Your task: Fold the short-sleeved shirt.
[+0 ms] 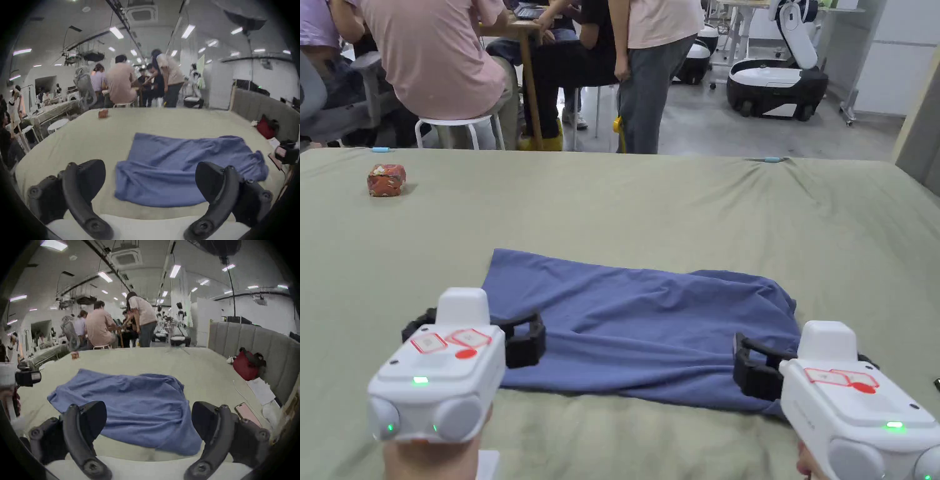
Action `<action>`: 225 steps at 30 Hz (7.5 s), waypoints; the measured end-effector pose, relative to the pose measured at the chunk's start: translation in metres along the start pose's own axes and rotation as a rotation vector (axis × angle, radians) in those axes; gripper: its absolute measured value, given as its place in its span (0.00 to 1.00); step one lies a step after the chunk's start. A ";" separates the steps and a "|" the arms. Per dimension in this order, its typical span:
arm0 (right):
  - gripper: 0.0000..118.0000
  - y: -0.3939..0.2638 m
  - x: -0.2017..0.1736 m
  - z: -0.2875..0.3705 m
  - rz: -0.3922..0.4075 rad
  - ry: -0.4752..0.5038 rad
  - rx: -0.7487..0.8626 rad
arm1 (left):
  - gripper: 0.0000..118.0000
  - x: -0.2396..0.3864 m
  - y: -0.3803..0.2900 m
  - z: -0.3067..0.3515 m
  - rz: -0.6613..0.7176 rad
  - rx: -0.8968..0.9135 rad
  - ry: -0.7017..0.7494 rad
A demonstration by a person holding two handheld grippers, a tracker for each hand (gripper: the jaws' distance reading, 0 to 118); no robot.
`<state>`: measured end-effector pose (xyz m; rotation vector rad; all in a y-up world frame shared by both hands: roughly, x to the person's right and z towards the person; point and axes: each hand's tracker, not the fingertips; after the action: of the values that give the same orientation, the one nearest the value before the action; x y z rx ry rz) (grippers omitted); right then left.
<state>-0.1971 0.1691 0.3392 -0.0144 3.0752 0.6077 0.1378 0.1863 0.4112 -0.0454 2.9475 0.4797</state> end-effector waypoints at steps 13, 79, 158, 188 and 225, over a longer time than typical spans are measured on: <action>0.00 -0.009 -0.033 0.003 0.063 0.048 -0.021 | 0.00 -0.096 -0.042 -0.005 0.127 -0.279 0.044; 1.00 0.016 0.057 0.018 -0.051 0.024 -0.076 | 1.00 -0.066 -0.018 0.011 0.043 -0.180 0.068; 0.09 -0.016 0.074 -0.016 0.099 0.034 -0.329 | 0.00 -0.109 -0.026 -0.015 -0.025 -0.443 0.011; 0.00 0.041 -0.080 0.027 0.156 0.064 0.065 | 0.00 -0.094 -0.023 0.021 0.056 -0.206 0.027; 0.00 -0.001 -0.101 0.012 0.167 0.069 -0.052 | 0.06 -0.066 -0.025 -0.008 -0.219 -0.057 0.021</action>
<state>-0.0959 0.1736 0.3290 0.2274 3.1481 0.7078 0.2032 0.1608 0.4214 -0.3780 2.9012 0.5322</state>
